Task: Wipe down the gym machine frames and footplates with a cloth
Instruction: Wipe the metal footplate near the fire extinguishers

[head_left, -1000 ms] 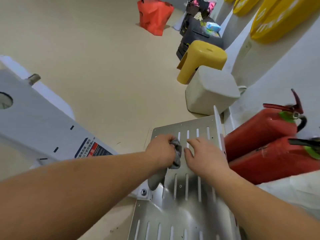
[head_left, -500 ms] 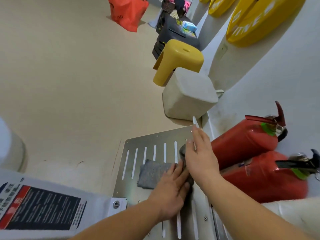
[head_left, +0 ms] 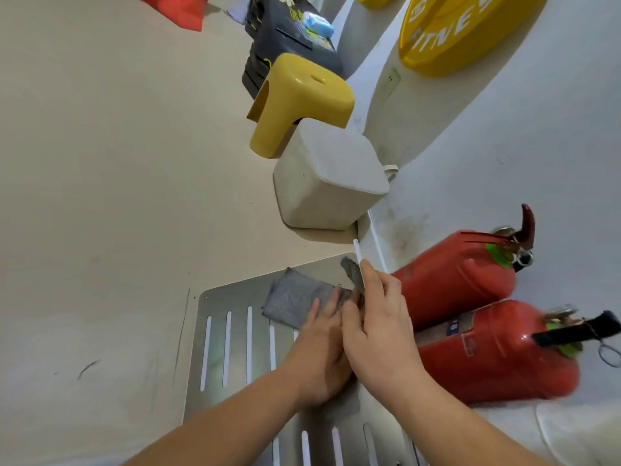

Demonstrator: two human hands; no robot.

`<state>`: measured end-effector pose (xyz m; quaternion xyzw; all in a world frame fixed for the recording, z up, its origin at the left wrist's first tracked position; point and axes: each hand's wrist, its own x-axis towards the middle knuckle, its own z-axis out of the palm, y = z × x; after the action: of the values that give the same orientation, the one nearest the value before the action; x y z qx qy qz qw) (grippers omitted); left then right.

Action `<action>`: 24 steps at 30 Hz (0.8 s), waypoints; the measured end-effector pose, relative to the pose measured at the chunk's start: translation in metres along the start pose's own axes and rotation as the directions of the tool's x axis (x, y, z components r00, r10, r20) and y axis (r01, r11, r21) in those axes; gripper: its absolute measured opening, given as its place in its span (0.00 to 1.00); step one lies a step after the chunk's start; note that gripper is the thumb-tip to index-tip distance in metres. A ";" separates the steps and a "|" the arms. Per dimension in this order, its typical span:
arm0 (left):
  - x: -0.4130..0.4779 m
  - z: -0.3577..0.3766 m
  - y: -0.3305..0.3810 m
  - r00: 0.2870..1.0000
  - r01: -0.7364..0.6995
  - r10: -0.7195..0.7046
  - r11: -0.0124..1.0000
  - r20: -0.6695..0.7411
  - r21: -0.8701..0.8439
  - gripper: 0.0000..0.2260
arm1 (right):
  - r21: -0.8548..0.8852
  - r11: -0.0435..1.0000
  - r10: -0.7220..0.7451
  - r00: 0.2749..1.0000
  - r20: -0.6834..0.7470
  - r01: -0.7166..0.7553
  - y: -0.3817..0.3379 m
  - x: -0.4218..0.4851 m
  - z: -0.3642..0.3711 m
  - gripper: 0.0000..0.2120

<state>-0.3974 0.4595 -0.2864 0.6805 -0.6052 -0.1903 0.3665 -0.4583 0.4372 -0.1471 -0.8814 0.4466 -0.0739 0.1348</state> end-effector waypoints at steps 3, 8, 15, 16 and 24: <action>0.003 -0.018 -0.017 0.987 -0.076 0.038 0.966 -0.154 -0.246 0.25 | -0.002 1.000 0.019 1.000 0.006 -0.019 0.001 0.002 0.001 0.30; 0.003 -0.021 -0.038 0.926 0.044 -0.086 0.991 -0.367 -0.124 0.23 | -0.005 1.000 0.011 1.000 0.023 -0.011 -0.001 0.003 0.000 0.29; 0.004 -0.002 -0.003 0.966 0.256 -0.254 0.966 -0.040 0.042 0.38 | -0.023 1.000 0.008 1.000 0.019 -0.007 -0.001 0.002 0.000 0.29; 0.002 0.003 0.005 0.983 0.186 -0.185 0.980 -0.016 0.069 0.41 | -0.014 1.000 0.007 1.000 0.016 -0.006 -0.001 0.002 0.000 0.29; -0.025 -0.009 -0.080 0.754 0.649 -0.652 0.759 -0.080 -0.056 0.27 | 0.015 1.000 -0.004 1.000 0.024 0.003 -0.001 0.002 0.000 0.30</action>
<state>-0.3416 0.4854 -0.3435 0.8519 -0.3108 -0.2809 0.3143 -0.4562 0.4363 -0.1464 -0.8820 0.4428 -0.0668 0.1467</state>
